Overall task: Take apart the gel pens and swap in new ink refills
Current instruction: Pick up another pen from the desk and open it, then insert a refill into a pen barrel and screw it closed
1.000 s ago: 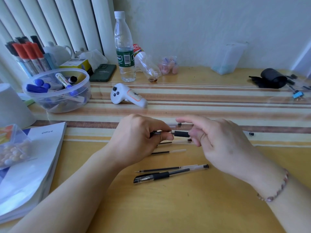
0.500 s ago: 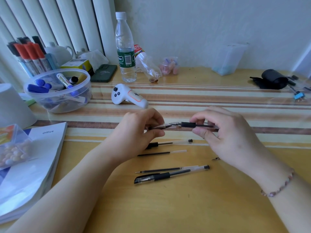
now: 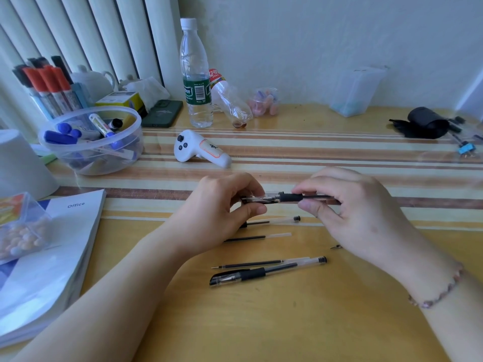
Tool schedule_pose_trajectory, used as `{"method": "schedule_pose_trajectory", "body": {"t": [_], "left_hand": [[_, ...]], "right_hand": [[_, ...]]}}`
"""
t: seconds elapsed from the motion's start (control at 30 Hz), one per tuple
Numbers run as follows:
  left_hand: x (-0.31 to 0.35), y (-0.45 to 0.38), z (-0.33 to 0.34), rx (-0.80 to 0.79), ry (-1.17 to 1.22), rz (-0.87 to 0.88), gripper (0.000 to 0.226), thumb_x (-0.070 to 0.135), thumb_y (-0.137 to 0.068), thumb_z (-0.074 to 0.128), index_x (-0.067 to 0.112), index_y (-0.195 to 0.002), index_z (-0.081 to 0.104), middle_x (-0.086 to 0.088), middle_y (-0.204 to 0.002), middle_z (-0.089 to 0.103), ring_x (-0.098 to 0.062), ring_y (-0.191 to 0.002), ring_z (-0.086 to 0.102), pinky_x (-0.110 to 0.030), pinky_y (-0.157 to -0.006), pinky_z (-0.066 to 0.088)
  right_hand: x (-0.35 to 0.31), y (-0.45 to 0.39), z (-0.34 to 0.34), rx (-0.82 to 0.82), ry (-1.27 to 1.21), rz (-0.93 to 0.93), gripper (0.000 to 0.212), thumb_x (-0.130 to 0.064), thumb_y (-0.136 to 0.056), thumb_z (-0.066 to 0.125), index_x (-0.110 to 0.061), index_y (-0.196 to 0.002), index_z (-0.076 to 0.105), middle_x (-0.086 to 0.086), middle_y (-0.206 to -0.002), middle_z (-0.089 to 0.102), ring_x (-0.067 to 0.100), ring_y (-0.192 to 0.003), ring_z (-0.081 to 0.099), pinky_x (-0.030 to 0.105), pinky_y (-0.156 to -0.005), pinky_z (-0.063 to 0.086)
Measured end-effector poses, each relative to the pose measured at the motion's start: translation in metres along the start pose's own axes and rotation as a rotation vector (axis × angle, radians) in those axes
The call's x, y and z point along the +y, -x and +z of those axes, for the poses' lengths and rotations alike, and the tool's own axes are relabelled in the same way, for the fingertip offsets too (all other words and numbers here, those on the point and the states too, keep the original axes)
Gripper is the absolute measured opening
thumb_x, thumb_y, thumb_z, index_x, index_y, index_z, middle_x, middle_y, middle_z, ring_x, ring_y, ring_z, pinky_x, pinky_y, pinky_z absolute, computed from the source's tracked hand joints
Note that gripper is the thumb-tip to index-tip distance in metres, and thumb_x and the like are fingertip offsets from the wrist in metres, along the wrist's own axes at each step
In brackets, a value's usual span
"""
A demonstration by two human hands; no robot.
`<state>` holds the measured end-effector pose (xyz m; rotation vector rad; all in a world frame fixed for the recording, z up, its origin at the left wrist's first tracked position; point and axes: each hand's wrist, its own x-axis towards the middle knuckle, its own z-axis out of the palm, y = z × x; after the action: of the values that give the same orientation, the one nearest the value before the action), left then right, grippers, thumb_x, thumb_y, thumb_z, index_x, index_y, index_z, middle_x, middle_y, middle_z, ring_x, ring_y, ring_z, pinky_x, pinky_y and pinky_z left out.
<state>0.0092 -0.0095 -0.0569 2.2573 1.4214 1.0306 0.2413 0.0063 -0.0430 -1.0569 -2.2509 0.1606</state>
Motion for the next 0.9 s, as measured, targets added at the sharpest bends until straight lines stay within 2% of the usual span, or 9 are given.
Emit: {"method": "schedule_pose_trajectory", "body": {"t": [0.13,0.2,0.33,0.5,0.6,0.67,0.77,0.83,0.9], "left_hand": [[0.002,0.001,0.004,-0.005,-0.001,0.046,0.013,0.028,-0.08,0.075,0.021,-0.089,0.068,0.002,-0.069,0.067,-0.02,-0.061,0.054,-0.03,-0.058,0.043],[0.003,0.002,0.006,-0.009,0.005,0.054,0.013,0.027,-0.079,0.075,0.019,-0.088,0.068,0.002,-0.068,0.066,-0.018,-0.061,0.053,-0.028,-0.058,0.043],[0.003,0.003,0.009,-0.008,-0.012,0.049,0.016,0.031,-0.078,0.074,0.019,-0.088,0.069,0.002,-0.067,0.068,-0.019,-0.06,0.054,-0.027,-0.057,0.044],[0.006,0.004,0.008,0.002,-0.062,0.067,0.015,0.026,-0.079,0.077,0.017,-0.088,0.069,0.006,-0.065,0.066,-0.015,-0.061,0.052,-0.01,-0.053,0.036],[0.007,0.004,0.008,0.007,-0.074,0.064,0.015,0.024,-0.079,0.078,0.017,-0.088,0.07,0.014,-0.064,0.06,0.001,-0.056,0.049,-0.005,-0.055,0.033],[0.007,0.004,0.008,0.015,-0.078,0.066,0.016,0.025,-0.078,0.078,0.016,-0.089,0.07,0.016,-0.064,0.06,0.003,-0.057,0.05,-0.005,-0.055,0.034],[0.008,0.003,0.009,-0.006,-0.042,0.072,0.024,0.035,-0.079,0.076,0.02,-0.096,0.069,0.009,-0.072,0.068,-0.012,-0.066,0.056,-0.015,-0.06,0.043],[0.007,0.002,0.006,-0.048,-0.042,0.073,0.038,0.049,-0.08,0.069,0.024,-0.108,0.066,0.012,-0.086,0.069,-0.011,-0.073,0.059,-0.017,-0.067,0.046],[0.001,0.0,0.001,-0.018,-0.1,0.042,0.044,0.054,-0.083,0.061,0.024,-0.116,0.062,0.015,-0.098,0.066,-0.005,-0.081,0.058,-0.017,-0.073,0.047]], "right_hand": [[-0.005,0.0,0.002,-0.024,0.014,-0.045,0.021,-0.027,-0.088,0.06,-0.022,-0.103,0.074,-0.01,-0.091,0.069,0.018,-0.083,0.065,0.042,-0.066,0.055],[-0.007,0.001,0.002,-0.028,0.027,-0.068,0.021,-0.027,-0.09,0.058,-0.021,-0.102,0.075,-0.011,-0.091,0.069,0.017,-0.08,0.065,0.04,-0.063,0.054],[-0.006,0.003,0.003,-0.025,0.032,-0.084,0.017,-0.017,-0.086,0.066,-0.017,-0.1,0.076,-0.009,-0.087,0.069,0.019,-0.07,0.064,0.039,-0.058,0.053],[-0.007,0.002,0.004,-0.031,0.014,-0.102,0.02,-0.017,-0.085,0.061,-0.013,-0.098,0.076,-0.005,-0.084,0.068,0.02,-0.068,0.063,0.038,-0.059,0.053],[-0.006,0.002,0.005,-0.035,-0.005,-0.086,0.016,-0.01,-0.085,0.068,-0.011,-0.098,0.076,-0.004,-0.084,0.067,0.019,-0.068,0.062,0.037,-0.059,0.053],[-0.008,0.002,0.005,-0.049,-0.011,-0.076,0.016,-0.008,-0.084,0.069,-0.012,-0.098,0.076,-0.005,-0.084,0.067,0.018,-0.068,0.062,0.036,-0.06,0.053],[-0.008,-0.001,-0.004,-0.11,0.01,-0.029,0.015,-0.014,-0.086,0.068,-0.02,-0.098,0.075,-0.011,-0.084,0.067,0.012,-0.074,0.063,0.035,-0.065,0.053],[0.003,-0.005,-0.021,-0.094,0.062,0.085,0.014,-0.02,-0.084,0.067,-0.026,-0.095,0.074,-0.017,-0.087,0.066,0.009,-0.079,0.06,0.031,-0.072,0.05],[0.024,-0.007,-0.043,-0.087,0.102,0.226,0.012,-0.021,-0.083,0.069,-0.032,-0.086,0.071,-0.019,-0.091,0.063,0.008,-0.082,0.057,0.031,-0.073,0.042]]}}
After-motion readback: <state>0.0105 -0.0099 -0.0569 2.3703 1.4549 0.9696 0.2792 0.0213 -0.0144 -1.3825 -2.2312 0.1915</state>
